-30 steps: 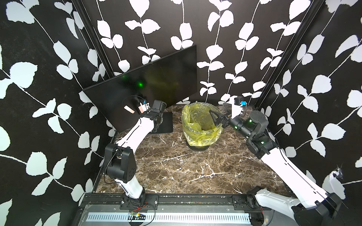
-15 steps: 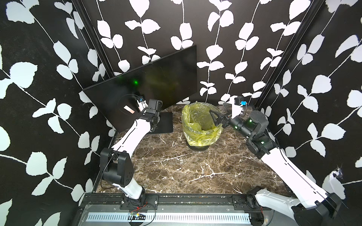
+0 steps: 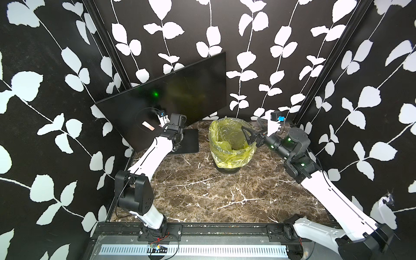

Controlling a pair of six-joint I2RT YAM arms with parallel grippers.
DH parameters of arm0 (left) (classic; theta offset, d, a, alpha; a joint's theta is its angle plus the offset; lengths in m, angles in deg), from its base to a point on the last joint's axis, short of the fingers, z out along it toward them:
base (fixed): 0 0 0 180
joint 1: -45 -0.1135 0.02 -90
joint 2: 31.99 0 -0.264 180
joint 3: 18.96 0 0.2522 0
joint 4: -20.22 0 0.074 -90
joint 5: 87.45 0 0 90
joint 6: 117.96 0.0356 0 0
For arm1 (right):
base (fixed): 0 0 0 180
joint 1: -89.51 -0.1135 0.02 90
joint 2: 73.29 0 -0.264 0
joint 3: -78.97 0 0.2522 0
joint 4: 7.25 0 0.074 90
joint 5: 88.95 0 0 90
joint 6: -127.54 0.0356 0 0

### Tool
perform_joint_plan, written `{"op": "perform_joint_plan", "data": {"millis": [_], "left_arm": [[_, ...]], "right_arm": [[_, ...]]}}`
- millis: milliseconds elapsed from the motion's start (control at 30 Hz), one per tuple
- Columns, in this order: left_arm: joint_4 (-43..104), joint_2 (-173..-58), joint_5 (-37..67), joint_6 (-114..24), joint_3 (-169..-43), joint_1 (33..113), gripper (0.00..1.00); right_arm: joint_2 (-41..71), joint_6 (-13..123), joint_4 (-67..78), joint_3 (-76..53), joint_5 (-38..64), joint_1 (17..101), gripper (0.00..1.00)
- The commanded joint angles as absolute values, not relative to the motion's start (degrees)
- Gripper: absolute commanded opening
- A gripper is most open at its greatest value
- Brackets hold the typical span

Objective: Remove the sticky note from the monitor
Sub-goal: Tear off the sticky note from the monitor.

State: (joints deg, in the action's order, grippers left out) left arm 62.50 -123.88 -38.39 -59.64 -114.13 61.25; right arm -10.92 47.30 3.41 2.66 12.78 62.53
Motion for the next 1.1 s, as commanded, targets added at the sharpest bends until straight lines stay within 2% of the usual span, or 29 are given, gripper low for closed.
{"op": "perform_joint_plan", "data": {"millis": [0,667,1067], "left_arm": [[63.3,-121.8,-37.7,-60.2,-115.9,60.7,0.0],[77.5,-116.8,-29.3,-69.3,-120.7,61.0,0.0],[81.0,-115.5,-26.7,-75.4,-123.0,67.3,0.0]], "right_arm": [[-11.9,47.7,1.0,3.4,12.8,62.9,1.0],[-12.1,48.2,0.5,3.9,13.9,63.1,1.0],[-12.1,48.2,1.4,3.8,15.5,63.1,1.0]]}}
